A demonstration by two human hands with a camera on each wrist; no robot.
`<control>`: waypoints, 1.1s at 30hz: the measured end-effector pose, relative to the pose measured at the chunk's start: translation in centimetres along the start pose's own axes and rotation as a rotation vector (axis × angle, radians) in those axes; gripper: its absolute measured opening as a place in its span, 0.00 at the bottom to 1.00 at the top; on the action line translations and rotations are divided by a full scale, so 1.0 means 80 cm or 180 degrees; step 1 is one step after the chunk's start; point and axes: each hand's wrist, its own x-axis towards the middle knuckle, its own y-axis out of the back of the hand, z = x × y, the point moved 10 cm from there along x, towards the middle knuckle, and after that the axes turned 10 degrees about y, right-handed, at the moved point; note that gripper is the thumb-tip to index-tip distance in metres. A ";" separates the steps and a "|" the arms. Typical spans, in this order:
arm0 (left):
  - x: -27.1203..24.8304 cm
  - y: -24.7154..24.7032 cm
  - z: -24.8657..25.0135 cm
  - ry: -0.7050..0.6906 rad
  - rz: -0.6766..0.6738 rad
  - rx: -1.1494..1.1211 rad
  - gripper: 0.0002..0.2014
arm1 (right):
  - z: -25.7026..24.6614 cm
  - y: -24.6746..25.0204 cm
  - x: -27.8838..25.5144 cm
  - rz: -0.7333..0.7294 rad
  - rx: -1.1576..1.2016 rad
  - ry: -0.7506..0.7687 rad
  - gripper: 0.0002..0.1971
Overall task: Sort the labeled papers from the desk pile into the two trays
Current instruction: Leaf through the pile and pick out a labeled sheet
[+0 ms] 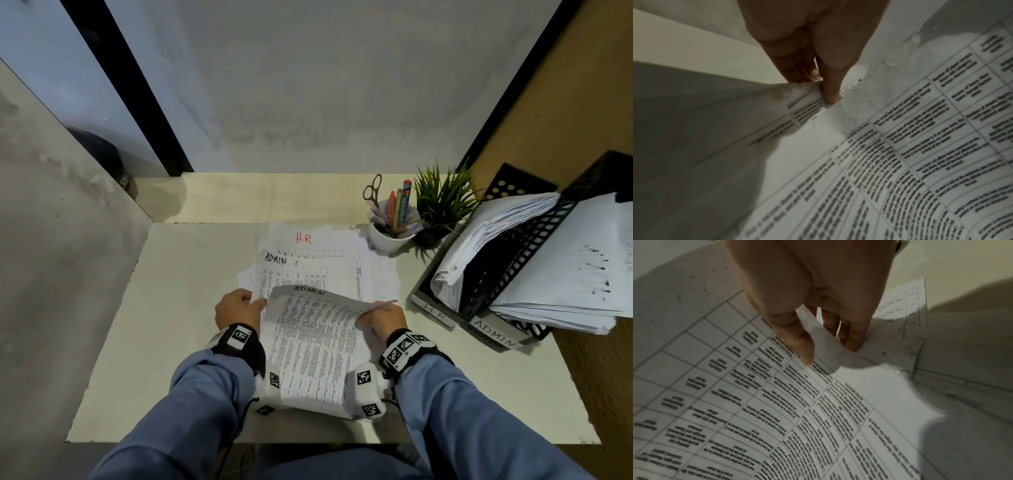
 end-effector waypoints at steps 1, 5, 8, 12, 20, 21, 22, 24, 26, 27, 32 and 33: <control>0.000 0.001 0.003 -0.0090 0.0016 0.0063 0.08 | 0.004 -0.001 0.003 -0.0003 -0.0050 -0.0067 0.21; 0.003 0.004 0.006 -0.0275 -0.0030 0.0202 0.07 | 0.000 0.002 0.002 -0.0084 -0.0452 -0.0042 0.07; -0.003 0.010 0.010 -0.0494 0.0033 -0.0006 0.09 | -0.004 0.005 0.000 -0.0123 -0.0457 0.0000 0.08; -0.017 0.022 0.011 -0.0663 0.0208 -0.0850 0.13 | 0.002 0.002 -0.002 0.0050 -0.0028 -0.0093 0.12; -0.001 -0.020 -0.012 0.0322 -0.0641 -0.1819 0.20 | -0.017 0.010 -0.008 0.0162 0.0433 0.0038 0.10; -0.006 -0.029 -0.007 0.0339 -0.0875 -0.1921 0.23 | -0.021 0.009 -0.009 0.0186 0.0577 0.0136 0.11; -0.013 -0.038 -0.005 0.0388 -0.1117 -0.1955 0.26 | -0.022 0.006 -0.012 0.0194 0.0834 0.0181 0.12; -0.025 -0.046 -0.003 0.0566 -0.1415 -0.2034 0.25 | -0.017 -0.002 -0.012 0.0187 0.1313 0.0179 0.14; -0.034 -0.050 -0.003 0.0695 -0.1573 -0.2060 0.16 | -0.017 -0.010 -0.015 0.0062 0.1372 0.0109 0.15; -0.037 -0.052 -0.002 0.0718 -0.1674 -0.2067 0.17 | -0.015 -0.011 -0.012 0.0027 0.1366 0.0074 0.17; -0.055 -0.038 0.046 -0.0153 -0.1702 -0.1656 0.19 | -0.065 -0.006 -0.029 0.0035 0.1446 0.0419 0.20; -0.062 -0.029 0.059 -0.0290 -0.1644 -0.1755 0.11 | -0.087 0.000 -0.036 0.0088 0.1494 0.0673 0.17</control>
